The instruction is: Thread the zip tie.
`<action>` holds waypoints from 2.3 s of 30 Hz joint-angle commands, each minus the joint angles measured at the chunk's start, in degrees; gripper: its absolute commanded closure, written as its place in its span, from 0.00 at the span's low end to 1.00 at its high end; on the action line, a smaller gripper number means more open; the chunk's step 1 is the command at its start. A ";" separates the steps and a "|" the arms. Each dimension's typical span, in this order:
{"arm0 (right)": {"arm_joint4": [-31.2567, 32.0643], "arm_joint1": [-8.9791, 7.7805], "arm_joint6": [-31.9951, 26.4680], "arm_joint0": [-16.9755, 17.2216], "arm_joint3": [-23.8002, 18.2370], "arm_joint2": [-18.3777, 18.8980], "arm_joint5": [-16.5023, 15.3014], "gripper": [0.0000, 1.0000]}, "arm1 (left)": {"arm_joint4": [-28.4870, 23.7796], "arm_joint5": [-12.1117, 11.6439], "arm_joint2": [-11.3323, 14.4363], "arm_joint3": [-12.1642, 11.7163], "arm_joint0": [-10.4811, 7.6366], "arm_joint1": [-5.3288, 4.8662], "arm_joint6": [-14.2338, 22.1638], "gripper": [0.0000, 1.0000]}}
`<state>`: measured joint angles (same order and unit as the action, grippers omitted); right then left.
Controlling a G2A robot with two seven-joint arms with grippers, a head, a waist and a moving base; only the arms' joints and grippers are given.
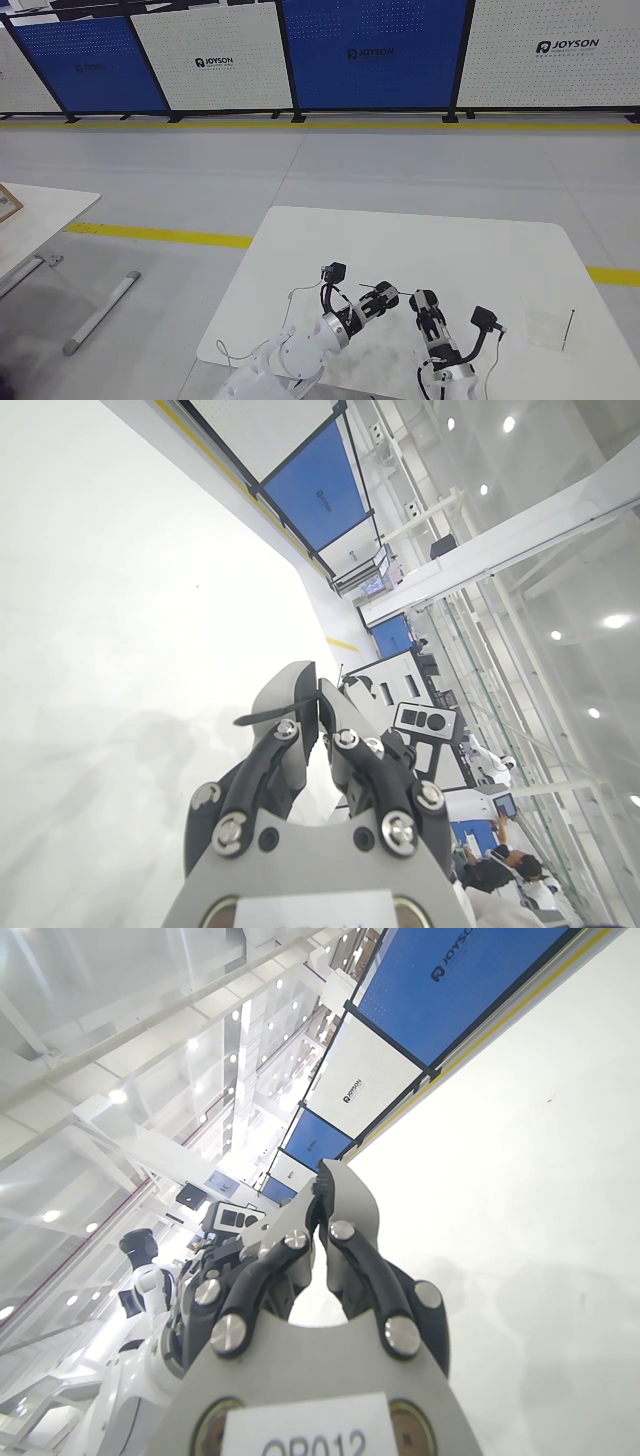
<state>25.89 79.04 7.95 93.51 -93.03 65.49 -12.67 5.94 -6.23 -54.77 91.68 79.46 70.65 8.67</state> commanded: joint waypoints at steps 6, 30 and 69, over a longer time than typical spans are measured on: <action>-1.11 -0.05 -1.53 -0.23 0.03 0.29 -0.30 0.00 | -0.50 0.35 -0.10 -0.06 0.04 0.09 -0.48 1.00; -1.30 -0.30 -0.52 1.15 -1.26 1.64 -2.03 0.80 | 0.41 1.76 0.02 0.06 -0.16 0.30 -0.59 1.00; 0.02 -0.16 -0.54 0.56 -0.59 1.00 -0.73 1.00 | 2.61 0.05 0.06 0.55 0.69 0.27 -0.86 0.84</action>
<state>25.93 78.87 7.38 94.05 -93.63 66.47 -13.38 8.60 -6.15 -54.71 92.23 80.14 70.92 7.86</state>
